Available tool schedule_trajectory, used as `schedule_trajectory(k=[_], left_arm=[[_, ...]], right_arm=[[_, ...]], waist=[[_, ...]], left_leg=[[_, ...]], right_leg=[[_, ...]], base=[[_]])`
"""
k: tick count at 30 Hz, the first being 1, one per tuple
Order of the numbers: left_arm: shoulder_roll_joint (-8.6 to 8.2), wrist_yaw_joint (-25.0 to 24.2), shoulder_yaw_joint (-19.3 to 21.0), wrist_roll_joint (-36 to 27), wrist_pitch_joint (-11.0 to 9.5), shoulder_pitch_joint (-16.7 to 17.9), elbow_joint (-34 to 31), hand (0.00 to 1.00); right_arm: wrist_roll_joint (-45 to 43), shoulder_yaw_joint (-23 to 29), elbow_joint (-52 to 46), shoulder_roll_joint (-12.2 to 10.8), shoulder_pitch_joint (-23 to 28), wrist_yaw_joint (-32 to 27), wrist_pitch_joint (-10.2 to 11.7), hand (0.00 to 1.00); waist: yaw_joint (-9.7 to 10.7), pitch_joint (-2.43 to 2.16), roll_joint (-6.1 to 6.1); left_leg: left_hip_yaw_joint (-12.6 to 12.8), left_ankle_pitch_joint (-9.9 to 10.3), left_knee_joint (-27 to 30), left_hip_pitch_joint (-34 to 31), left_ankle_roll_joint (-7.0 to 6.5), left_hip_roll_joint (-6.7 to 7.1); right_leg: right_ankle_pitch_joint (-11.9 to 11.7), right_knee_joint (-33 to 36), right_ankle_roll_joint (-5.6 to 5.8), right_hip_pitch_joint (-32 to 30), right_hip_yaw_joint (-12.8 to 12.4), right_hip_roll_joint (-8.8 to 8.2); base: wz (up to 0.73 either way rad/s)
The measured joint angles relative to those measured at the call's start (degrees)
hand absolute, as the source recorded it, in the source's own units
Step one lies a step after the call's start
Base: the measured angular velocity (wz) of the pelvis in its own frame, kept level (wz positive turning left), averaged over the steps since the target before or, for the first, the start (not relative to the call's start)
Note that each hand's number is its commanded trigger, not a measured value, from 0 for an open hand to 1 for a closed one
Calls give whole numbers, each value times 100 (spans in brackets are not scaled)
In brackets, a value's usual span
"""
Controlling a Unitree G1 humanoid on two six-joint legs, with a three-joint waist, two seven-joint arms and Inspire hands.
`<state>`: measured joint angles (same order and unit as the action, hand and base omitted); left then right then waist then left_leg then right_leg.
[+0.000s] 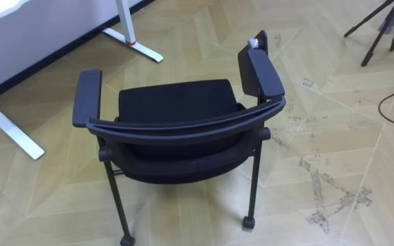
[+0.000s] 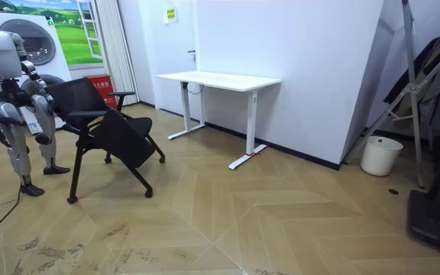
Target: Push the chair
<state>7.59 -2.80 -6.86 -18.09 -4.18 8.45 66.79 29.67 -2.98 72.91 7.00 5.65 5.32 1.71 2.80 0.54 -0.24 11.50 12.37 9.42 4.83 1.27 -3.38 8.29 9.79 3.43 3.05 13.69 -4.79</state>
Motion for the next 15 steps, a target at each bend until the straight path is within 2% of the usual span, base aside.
schedule_trajectory(k=[15], left_arm=[[-3,117,228,18,1,41,-2,0]], right_arm=[[-6,214,-10,1,-2,-101,-1,0]], waist=[[1,-1,-107]], left_leg=[[10,0,-11,-3,0,1]], right_leg=[[1,-8,0,-3,-10,0]], base=[[0]])
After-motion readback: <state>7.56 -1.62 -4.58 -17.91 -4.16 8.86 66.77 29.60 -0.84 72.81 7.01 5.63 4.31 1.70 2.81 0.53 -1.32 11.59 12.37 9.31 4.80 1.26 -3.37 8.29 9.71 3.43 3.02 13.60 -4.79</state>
